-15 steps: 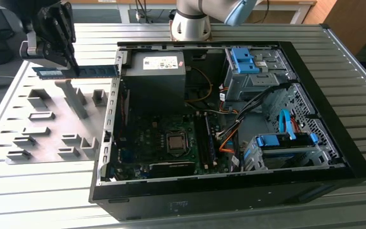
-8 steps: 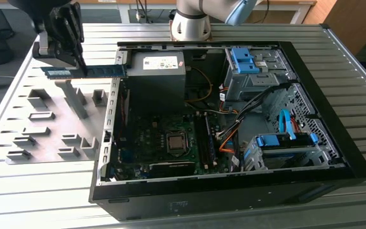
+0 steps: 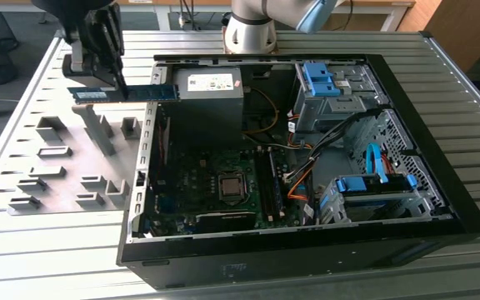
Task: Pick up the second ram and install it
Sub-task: 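Pick up the second ram and move it above second insertion slot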
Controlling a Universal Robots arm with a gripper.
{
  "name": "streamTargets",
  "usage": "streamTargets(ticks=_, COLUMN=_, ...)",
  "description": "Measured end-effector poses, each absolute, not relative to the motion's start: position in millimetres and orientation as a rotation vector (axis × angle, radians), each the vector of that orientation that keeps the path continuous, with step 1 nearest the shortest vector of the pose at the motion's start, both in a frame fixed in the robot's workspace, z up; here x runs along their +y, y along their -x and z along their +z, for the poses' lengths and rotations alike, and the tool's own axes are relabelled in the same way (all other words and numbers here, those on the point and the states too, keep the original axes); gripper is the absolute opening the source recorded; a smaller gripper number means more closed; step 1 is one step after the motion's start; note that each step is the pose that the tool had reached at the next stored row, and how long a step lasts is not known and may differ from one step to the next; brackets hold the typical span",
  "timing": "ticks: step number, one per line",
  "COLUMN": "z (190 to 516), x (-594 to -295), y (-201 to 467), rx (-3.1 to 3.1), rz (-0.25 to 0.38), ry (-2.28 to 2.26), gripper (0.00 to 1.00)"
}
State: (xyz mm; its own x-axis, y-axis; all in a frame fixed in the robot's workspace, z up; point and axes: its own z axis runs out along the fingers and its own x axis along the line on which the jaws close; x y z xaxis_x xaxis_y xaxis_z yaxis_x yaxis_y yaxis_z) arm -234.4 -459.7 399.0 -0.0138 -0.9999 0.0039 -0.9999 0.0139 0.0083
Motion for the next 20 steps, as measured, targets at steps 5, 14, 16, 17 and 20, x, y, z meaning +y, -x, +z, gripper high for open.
streamTargets(ticks=5, z=398.9, x=-459.7, y=220.7, rx=-2.231, rz=-0.005, ry=-2.200, gripper=0.15)
streamTargets(ticks=14, z=398.7, x=-459.7, y=187.5, rx=-2.231, rz=-0.005, ry=-2.200, gripper=0.15)
streamTargets(ticks=16, z=398.7, x=-459.7, y=179.5, rx=-2.231, rz=-0.005, ry=-2.200, gripper=0.15)
streamTargets(ticks=17, z=398.7, x=-459.7, y=175.3, rx=-2.231, rz=-0.005, ry=-2.200, gripper=0.15)
streamTargets(ticks=20, z=398.7, x=-459.7, y=164.8, rx=-2.231, rz=-0.005, ry=-2.200, gripper=0.15)
